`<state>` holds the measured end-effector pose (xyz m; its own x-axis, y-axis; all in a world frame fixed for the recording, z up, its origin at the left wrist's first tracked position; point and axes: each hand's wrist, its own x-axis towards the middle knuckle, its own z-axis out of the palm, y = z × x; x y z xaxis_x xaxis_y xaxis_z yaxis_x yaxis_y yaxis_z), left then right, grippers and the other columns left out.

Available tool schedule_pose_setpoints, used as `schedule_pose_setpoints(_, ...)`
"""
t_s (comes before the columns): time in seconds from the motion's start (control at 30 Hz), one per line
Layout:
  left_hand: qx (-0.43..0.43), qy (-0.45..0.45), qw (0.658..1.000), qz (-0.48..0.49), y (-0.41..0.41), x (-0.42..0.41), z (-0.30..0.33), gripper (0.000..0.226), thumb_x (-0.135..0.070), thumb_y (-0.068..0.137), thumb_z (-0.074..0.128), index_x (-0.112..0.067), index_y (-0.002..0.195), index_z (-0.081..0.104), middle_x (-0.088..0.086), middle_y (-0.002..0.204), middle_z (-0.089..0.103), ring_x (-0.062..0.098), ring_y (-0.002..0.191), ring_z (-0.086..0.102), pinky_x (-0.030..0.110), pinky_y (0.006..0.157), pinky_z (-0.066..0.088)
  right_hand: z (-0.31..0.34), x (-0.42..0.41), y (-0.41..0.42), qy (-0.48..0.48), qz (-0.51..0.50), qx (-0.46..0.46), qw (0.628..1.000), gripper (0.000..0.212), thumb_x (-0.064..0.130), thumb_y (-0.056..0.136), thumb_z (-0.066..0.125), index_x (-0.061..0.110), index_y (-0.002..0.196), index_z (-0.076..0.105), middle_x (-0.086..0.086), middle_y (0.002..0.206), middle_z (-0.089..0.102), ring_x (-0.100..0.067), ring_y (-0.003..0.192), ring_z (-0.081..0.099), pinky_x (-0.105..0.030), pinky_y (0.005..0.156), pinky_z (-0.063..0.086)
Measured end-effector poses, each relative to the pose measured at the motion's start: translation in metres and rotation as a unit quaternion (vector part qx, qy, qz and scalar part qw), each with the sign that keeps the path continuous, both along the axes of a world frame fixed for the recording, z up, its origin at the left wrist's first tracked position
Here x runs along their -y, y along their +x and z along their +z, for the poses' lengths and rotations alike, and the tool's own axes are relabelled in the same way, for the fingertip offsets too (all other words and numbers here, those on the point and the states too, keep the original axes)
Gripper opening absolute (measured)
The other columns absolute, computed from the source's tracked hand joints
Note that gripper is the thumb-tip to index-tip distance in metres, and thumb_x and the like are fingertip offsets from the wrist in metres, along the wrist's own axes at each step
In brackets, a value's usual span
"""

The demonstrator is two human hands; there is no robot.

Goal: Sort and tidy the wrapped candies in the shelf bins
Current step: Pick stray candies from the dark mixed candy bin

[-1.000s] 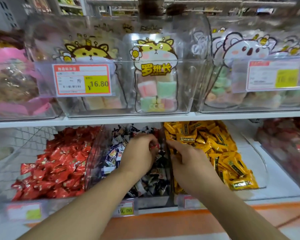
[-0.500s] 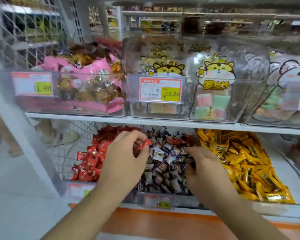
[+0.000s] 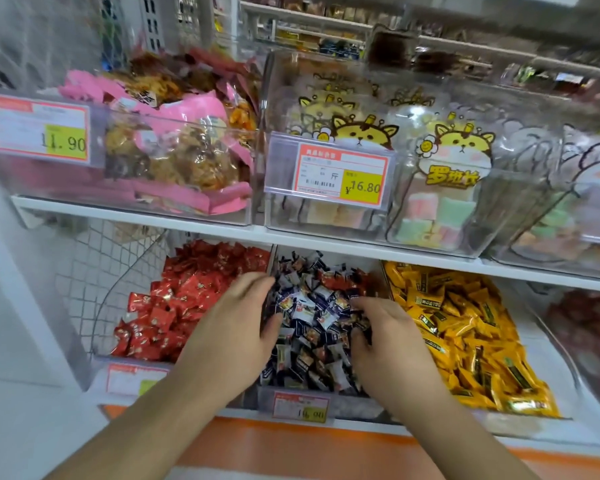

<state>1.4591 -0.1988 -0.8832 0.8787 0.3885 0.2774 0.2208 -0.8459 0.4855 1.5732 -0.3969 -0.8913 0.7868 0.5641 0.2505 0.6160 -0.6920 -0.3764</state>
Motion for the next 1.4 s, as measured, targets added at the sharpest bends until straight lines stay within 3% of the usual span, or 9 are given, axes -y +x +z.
schedule_pose_setpoints(0.57,0.031,0.006,0.999,-0.018,-0.001,-0.009,-0.009,0.059,-0.046,0.103,0.050,-0.027,0.158,0.037,-0.017,0.162,0.033,0.007,0.143,0.041,0.018,0.111,0.029,0.005,0.005,0.006,0.036,-0.035,-0.003,0.999,0.042,0.011,0.096,0.063,0.018,0.137,0.061,0.005,0.133,0.061,-0.013,0.130,0.051,-0.015,0.105,0.030)
schedule_pose_setpoints(0.67,0.051,0.012,0.998,-0.024,0.001,0.000,0.000,0.054,-0.041,0.103,0.054,-0.027,0.154,0.043,-0.018,0.155,0.042,0.003,0.137,0.045,0.014,0.110,0.026,0.014,0.015,0.012,0.059,-0.060,-0.011,0.996,0.041,0.011,0.096,0.063,0.020,0.136,0.063,0.006,0.133,0.063,-0.010,0.106,0.059,-0.019,0.095,0.042)
schedule_pose_setpoints(0.8,0.065,-0.042,0.995,-0.065,0.022,0.029,0.011,0.051,-0.040,0.102,0.057,-0.032,0.151,0.047,-0.021,0.148,0.046,-0.001,0.129,0.047,0.012,0.106,0.031,0.018,0.034,0.022,0.088,-0.094,-0.071,0.989,0.035,0.018,0.098,0.066,0.031,0.130,0.065,0.010,0.114,0.069,-0.010,0.063,0.066,-0.013,0.053,0.045)
schedule_pose_setpoints(0.9,0.034,-0.066,0.995,-0.060,0.058,0.048,0.005,0.048,-0.038,0.101,0.061,-0.028,0.148,0.051,-0.008,0.137,0.057,0.007,0.111,0.061,0.023,0.098,0.049,0.015,0.045,0.027,0.120,-0.094,-0.108,0.982,0.033,0.021,0.097,0.068,0.034,0.127,0.067,0.015,0.114,0.070,-0.007,0.094,0.069,-0.002,0.064,0.043)
schedule_pose_setpoints(0.97,0.017,-0.079,0.996,-0.039,0.088,0.055,-0.008,0.041,-0.035,0.100,0.064,-0.023,0.140,0.058,0.000,0.121,0.066,0.010,0.085,0.066,0.031,0.080,0.057,0.011,0.050,0.031,0.138,-0.091,-0.123,0.979,0.033,0.021,0.097,0.068,0.034,0.127,0.068,0.017,0.114,0.070,0.000,0.100,0.065,-0.005,0.074,0.045)
schedule_pose_setpoints(1.03,0.026,-0.082,0.996,-0.020,0.120,0.056,-0.024,0.036,-0.033,0.098,0.067,-0.021,0.132,0.063,0.002,0.115,0.068,0.011,0.084,0.063,0.025,0.076,0.049,0.007,0.052,0.033,0.150,-0.090,-0.137,0.975,0.032,0.021,0.098,0.066,0.034,0.127,0.068,0.018,0.108,0.070,0.003,0.090,0.066,-0.008,0.068,0.051)
schedule_pose_setpoints(1.1,0.040,-0.081,0.996,-0.005,0.148,0.050,-0.041,0.034,-0.034,0.097,0.069,-0.022,0.128,0.067,0.000,0.119,0.067,0.011,0.096,0.060,0.021,0.085,0.044,0.004,0.054,0.036,0.161,-0.086,-0.141,0.973,0.030,0.019,0.100,0.063,0.034,0.126,0.069,0.018,0.102,0.070,0.007,0.081,0.065,-0.007,0.058,0.049)
schedule_pose_setpoints(1.17,0.019,-0.087,0.996,-0.001,0.169,0.042,-0.053,0.031,-0.035,0.097,0.067,-0.025,0.126,0.069,-0.001,0.119,0.067,0.014,0.101,0.063,0.027,0.090,0.050,0.001,0.055,0.038,0.165,-0.078,-0.145,0.972,0.030,0.019,0.101,0.061,0.034,0.126,0.068,0.015,0.098,0.071,0.006,0.070,0.063,-0.010,0.049,0.045)
schedule_pose_setpoints(1.4,-0.040,-0.051,0.998,0.013,0.188,0.032,-0.070,0.020,-0.036,0.091,0.074,-0.030,0.109,0.075,-0.007,0.106,0.066,0.015,0.092,0.064,0.022,0.074,0.041,0.000,0.060,0.043,0.175,-0.063,-0.175,0.967,0.030,0.018,0.101,0.058,0.034,0.124,0.068,0.008,0.076,0.068,-0.005,0.044,0.053,-0.016,0.038,0.034)
